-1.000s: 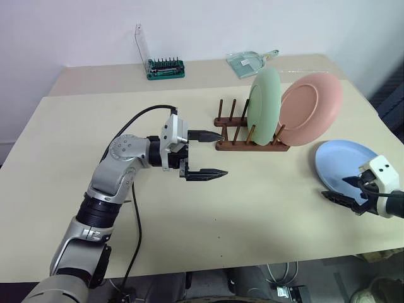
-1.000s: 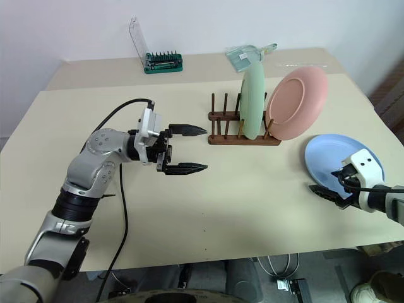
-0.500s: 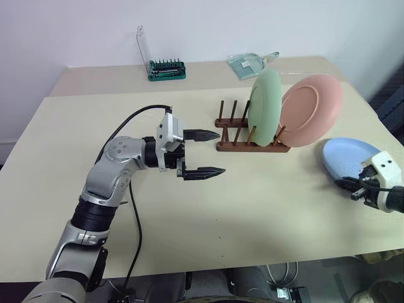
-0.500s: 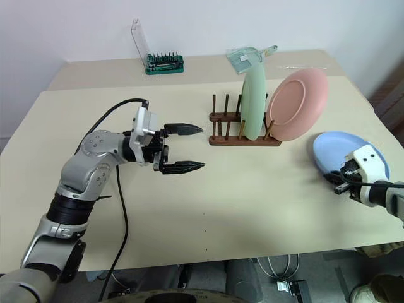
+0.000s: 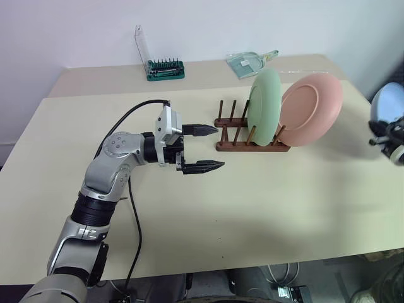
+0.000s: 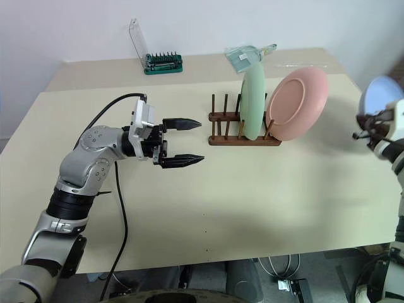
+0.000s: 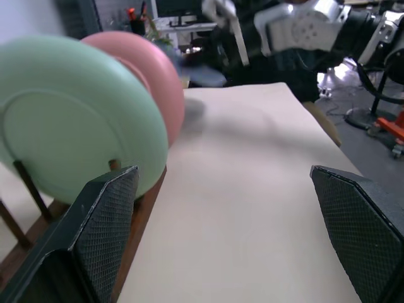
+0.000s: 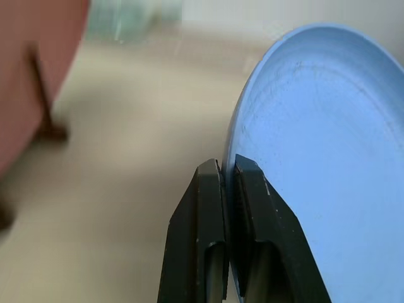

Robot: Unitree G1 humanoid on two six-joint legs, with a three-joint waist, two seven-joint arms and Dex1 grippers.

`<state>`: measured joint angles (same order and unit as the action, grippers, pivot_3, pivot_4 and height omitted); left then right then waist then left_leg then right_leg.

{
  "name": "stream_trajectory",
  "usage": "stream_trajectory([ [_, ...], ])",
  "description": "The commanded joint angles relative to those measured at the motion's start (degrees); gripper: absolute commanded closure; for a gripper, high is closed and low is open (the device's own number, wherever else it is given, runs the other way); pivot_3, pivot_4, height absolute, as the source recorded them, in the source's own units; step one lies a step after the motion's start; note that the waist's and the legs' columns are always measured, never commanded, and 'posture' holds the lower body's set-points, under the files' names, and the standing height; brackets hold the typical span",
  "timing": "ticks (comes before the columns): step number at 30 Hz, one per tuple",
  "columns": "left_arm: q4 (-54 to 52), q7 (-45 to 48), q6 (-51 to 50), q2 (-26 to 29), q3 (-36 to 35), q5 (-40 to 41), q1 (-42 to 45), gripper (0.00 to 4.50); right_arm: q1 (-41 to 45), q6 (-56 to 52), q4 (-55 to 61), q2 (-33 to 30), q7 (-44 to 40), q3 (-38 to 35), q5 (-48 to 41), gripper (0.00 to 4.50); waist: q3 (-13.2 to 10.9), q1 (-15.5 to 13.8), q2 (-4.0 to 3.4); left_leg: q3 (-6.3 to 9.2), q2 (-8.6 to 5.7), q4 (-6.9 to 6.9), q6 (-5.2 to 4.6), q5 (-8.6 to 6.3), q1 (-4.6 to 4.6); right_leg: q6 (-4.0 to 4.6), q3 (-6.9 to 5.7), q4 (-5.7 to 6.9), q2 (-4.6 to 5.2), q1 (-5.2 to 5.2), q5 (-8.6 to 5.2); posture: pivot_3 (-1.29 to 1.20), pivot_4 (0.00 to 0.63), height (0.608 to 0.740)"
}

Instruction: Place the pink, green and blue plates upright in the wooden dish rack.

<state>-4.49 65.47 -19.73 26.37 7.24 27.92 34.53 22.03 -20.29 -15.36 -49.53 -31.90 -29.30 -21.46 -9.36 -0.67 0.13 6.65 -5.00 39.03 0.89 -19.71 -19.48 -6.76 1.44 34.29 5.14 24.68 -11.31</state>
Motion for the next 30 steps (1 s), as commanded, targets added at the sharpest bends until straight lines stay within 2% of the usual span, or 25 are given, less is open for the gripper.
stream_trajectory([
  [1,-0.69,-0.43,1.38,0.29,-2.01,0.35,1.07,0.0,4.74,0.55,4.67,2.61,0.4,-3.74,-6.23,4.46,0.0,0.06,0.0,0.0,0.0,0.0,0.0,0.0,0.0,-0.01,0.0,-0.02,0.0,0.0,0.01,0.0,0.15,0.74],
  [4,-0.53,-0.85,1.89,0.49,-2.31,0.04,1.0,0.0,7.53,2.84,9.23,3.45,-0.83,-1.98,-6.89,4.46,-0.03,0.08,-0.1,0.0,0.01,-0.01,0.0,0.0,-0.01,-0.02,0.01,-0.02,0.0,0.01,0.02,0.0,0.15,0.74],
  [10,0.22,-1.84,2.79,1.15,-3.32,-0.58,1.08,0.0,18.79,0.47,13.24,6.68,0.82,-0.95,-13.72,4.46,-0.04,0.23,-0.12,0.01,0.01,-0.03,0.0,0.0,-0.02,-0.02,0.01,-0.01,0.0,0.05,0.02,0.0,0.15,0.74],
  [14,1.65,-2.61,4.26,1.76,-4.25,-1.65,1.52,0.0,29.05,-9.0,12.3,12.42,8.78,-6.03,-29.14,4.46,-0.04,0.19,-0.11,0.02,0.01,-0.03,0.0,0.0,-0.04,-0.01,0.01,-0.03,0.01,0.06,0.03,0.0,0.15,0.74],
  [21,8.7,-1.95,6.62,4.2,-7.18,-2.41,5.05,0.0,36.83,-13.8,13.25,21.79,12.67,-3.68,-40.71,4.46,-0.04,0.21,-0.12,0.05,0.0,-0.05,0.0,0.0,-0.24,0.01,0.01,0.01,0.04,0.3,0.04,0.0,0.15,0.74],
  [25,9.53,-1.94,7.49,5.0,-8.08,-2.85,5.51,0.0,38.14,-16.76,13.18,26.3,14.2,-2.8,-46.77,4.46,-0.01,1.1,-0.17,0.05,0.0,0.02,0.06,0.03,-0.76,0.01,0.01,0.23,0.04,0.9,0.04,0.0,0.15,0.74],
  [30,7.94,-2.49,6.72,6.17,-8.96,-2.23,4.11,0.0,34.0,-24.48,16.59,29.29,16.71,1.1,-53.84,4.46,-0.01,1.44,-0.17,0.11,-0.05,0.04,0.06,0.04,-0.92,0.02,-0.04,0.2,0.14,0.99,0.05,0.0,0.15,0.74],
])
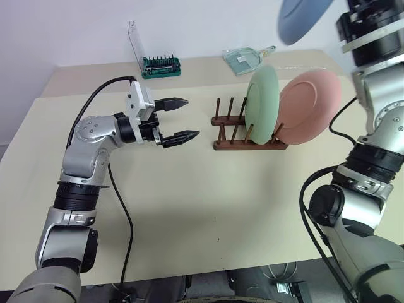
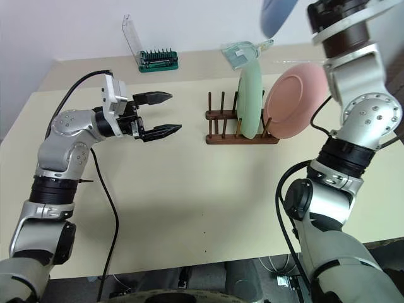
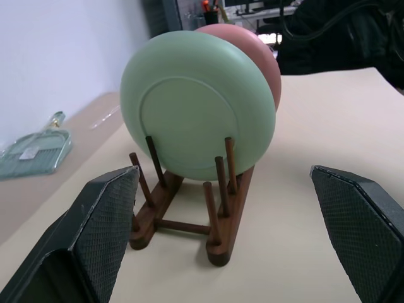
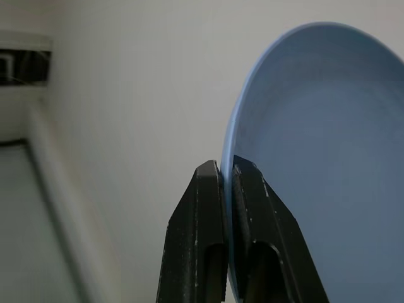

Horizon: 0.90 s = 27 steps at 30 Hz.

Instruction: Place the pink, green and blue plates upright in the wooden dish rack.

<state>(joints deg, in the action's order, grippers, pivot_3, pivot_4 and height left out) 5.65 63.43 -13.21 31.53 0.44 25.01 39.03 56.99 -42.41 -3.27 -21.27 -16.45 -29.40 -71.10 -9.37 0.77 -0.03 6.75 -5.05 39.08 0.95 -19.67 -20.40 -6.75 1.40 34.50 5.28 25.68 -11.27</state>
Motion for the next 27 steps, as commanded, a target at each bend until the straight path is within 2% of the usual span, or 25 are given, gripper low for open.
stream_trajectory([
  [1,-2.66,-0.54,0.0,1.12,-2.27,0.81,-0.69,0.0,-1.52,-2.54,5.18,1.73,1.98,1.29,-5.35,4.46,0.0,0.01,0.0,0.0,0.0,0.0,0.0,0.0,0.0,0.0,0.0,0.01,0.0,0.01,0.0,0.0,0.15,0.74],
  [9,-4.94,-0.42,-1.55,3.25,-3.8,1.82,-2.39,0.0,-7.05,-3.73,9.36,6.73,8.74,3.44,-13.61,4.46,0.0,0.01,-0.01,-0.01,0.0,0.0,0.0,0.0,-0.01,0.0,0.01,0.09,-0.02,0.07,0.0,0.0,0.15,0.74],
  [17,-6.08,-0.01,-1.43,4.56,-4.18,2.0,-2.71,0.0,-13.99,-2.78,10.08,6.05,7.6,5.99,-11.83,4.46,0.0,0.12,-0.01,-0.04,-0.01,0.01,0.0,0.0,-0.01,0.0,0.01,0.12,-0.01,0.09,0.0,0.0,0.15,0.74],
  [27,-5.89,0.04,-1.05,4.39,-3.87,1.91,-2.7,0.0,-16.47,-1.78,11.2,6.74,7.41,8.21,-10.68,4.46,0.0,0.16,-0.01,-0.06,0.0,0.0,0.0,0.0,0.01,0.0,0.01,0.16,-0.03,0.11,0.0,0.0,0.15,0.74],
])
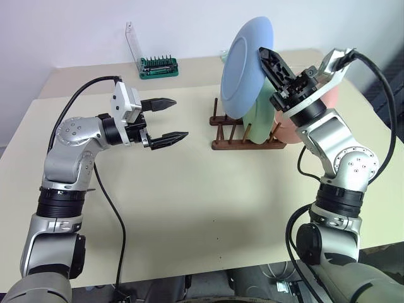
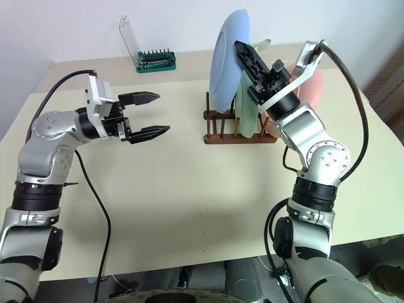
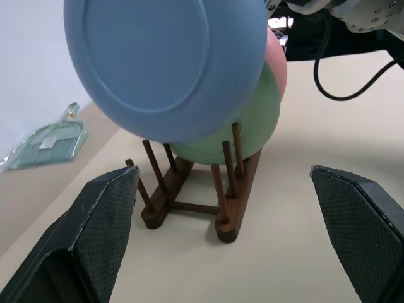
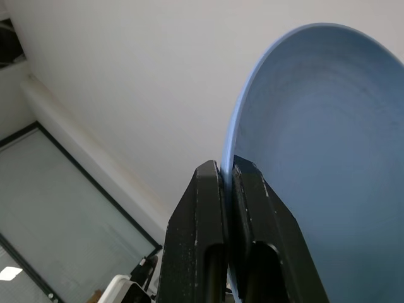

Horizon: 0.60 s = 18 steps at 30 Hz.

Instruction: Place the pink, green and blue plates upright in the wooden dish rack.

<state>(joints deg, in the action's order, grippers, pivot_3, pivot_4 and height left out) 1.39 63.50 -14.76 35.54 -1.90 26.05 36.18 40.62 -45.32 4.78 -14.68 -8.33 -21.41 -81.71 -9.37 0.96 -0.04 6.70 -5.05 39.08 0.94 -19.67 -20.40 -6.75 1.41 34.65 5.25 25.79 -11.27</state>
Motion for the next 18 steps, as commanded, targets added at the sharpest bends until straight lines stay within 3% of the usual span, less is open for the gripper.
stream_trajectory([
  [1,-1.65,-0.03,0.51,0.39,-1.56,0.89,0.25,0.0,-0.34,1.26,3.24,0.13,-0.67,0.36,0.04,4.46,0.0,-0.04,0.0,0.0,0.0,0.0,0.0,0.0,0.0,0.0,0.0,0.0,0.0,0.0,0.0,0.0,0.15,0.74],
  [18,-1.55,-0.37,-0.47,0.32,-1.48,1.2,0.34,0.0,-3.25,1.68,5.1,-0.4,-0.64,3.08,4.28,4.46,0.0,-0.05,0.0,-0.01,0.0,0.01,0.0,0.0,0.0,0.0,0.0,0.01,0.0,0.01,0.0,0.0,0.15,0.74],
])
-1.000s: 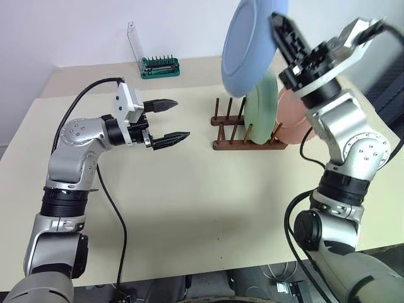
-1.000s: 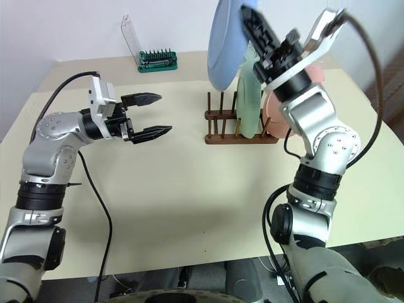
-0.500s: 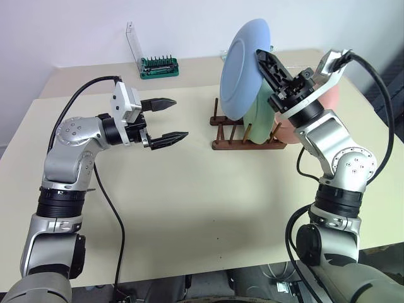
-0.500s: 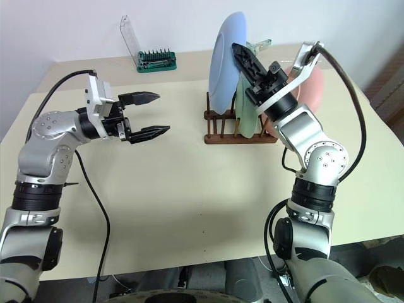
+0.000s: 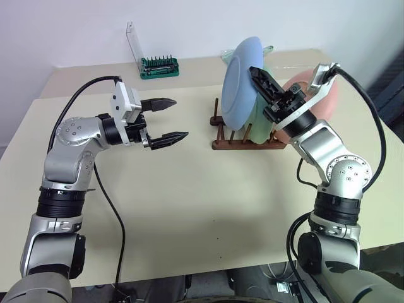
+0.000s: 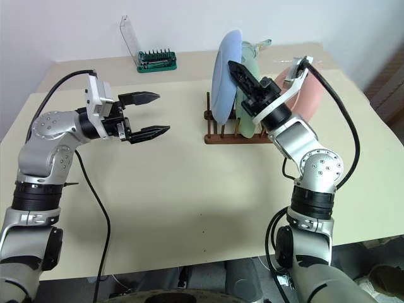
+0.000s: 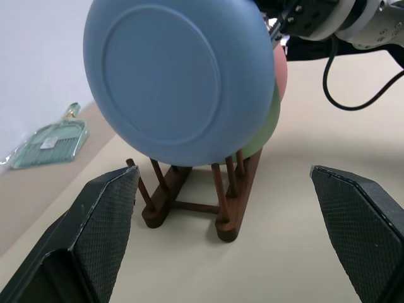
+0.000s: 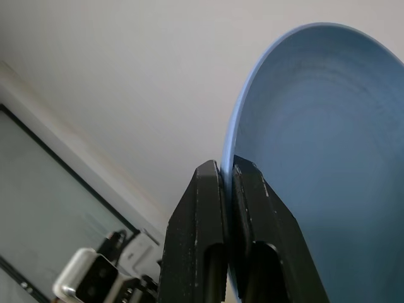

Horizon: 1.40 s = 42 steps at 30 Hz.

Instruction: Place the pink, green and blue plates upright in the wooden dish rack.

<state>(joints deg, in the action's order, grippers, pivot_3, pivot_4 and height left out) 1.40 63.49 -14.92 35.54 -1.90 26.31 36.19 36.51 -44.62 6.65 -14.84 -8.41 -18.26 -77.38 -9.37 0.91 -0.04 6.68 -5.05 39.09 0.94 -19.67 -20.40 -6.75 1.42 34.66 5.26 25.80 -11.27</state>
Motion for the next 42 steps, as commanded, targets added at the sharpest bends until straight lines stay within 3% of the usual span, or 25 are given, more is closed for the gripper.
stream_trajectory([
  [1,-1.75,-0.42,-0.35,0.27,-1.47,1.02,0.2,0.0,0.91,1.04,3.21,-0.22,-0.56,0.04,0.22,4.46,0.0,-0.01,0.0,0.0,0.0,0.0,0.0,0.0,0.0,0.0,0.0,0.0,0.0,0.0,0.0,0.0,0.15,0.74],
  [9,-2.74,-0.76,-0.8,0.26,-1.43,1.27,-0.08,0.0,1.64,0.82,1.53,-0.48,-1.43,0.23,2.25,4.46,0.0,-0.02,0.0,0.0,0.0,0.0,0.0,0.0,0.0,0.0,0.0,0.0,0.0,0.0,0.0,0.0,0.15,0.74],
  [12,-3.16,-0.84,-1.08,0.34,-1.47,1.4,-0.2,0.0,1.43,0.58,0.94,-0.52,-1.83,0.17,2.52,3.55,0.0,-0.01,0.0,0.0,0.0,0.0,0.0,0.0,0.0,0.0,0.0,0.0,0.0,0.0,0.0,0.0,0.15,0.74],
  [19,-3.19,-0.86,-1.64,0.09,-1.4,1.67,0.23,0.0,1.71,0.65,0.86,-0.82,-2.09,-0.21,2.89,0.09,0.0,-0.01,0.0,0.0,0.0,0.0,0.0,0.0,0.0,0.0,0.0,0.0,0.0,0.0,0.0,0.0,0.15,0.74],
  [34,-5.58,-0.2,-3.62,-0.35,-0.85,3.18,-0.54,0.0,4.95,4.02,5.19,-2.2,-6.47,-0.63,4.4,0.04,0.0,0.01,0.0,0.0,0.0,0.01,0.0,0.0,0.0,0.0,0.0,0.0,0.0,0.0,0.0,0.0,0.15,0.74],
  [38,-4.96,0.11,-3.48,-0.41,-1.14,3.03,-0.39,0.0,3.99,6.83,5.36,-6.02,-11.56,-0.63,9.34,0.04,0.0,-0.2,0.0,-0.01,-0.01,0.03,0.0,0.0,0.0,0.0,0.0,-0.01,0.0,-0.02,0.0,0.0,0.15,0.74],
  [42,-6.62,1.41,-4.36,0.22,-1.07,3.87,-1.37,0.0,-0.61,11.09,7.07,-13.67,-22.42,1.88,18.92,0.04,0.0,-0.21,0.0,-0.02,-0.02,0.01,-0.01,-0.01,0.0,0.0,-0.01,-0.02,0.0,-0.03,0.0,0.0,0.15,0.74],
])
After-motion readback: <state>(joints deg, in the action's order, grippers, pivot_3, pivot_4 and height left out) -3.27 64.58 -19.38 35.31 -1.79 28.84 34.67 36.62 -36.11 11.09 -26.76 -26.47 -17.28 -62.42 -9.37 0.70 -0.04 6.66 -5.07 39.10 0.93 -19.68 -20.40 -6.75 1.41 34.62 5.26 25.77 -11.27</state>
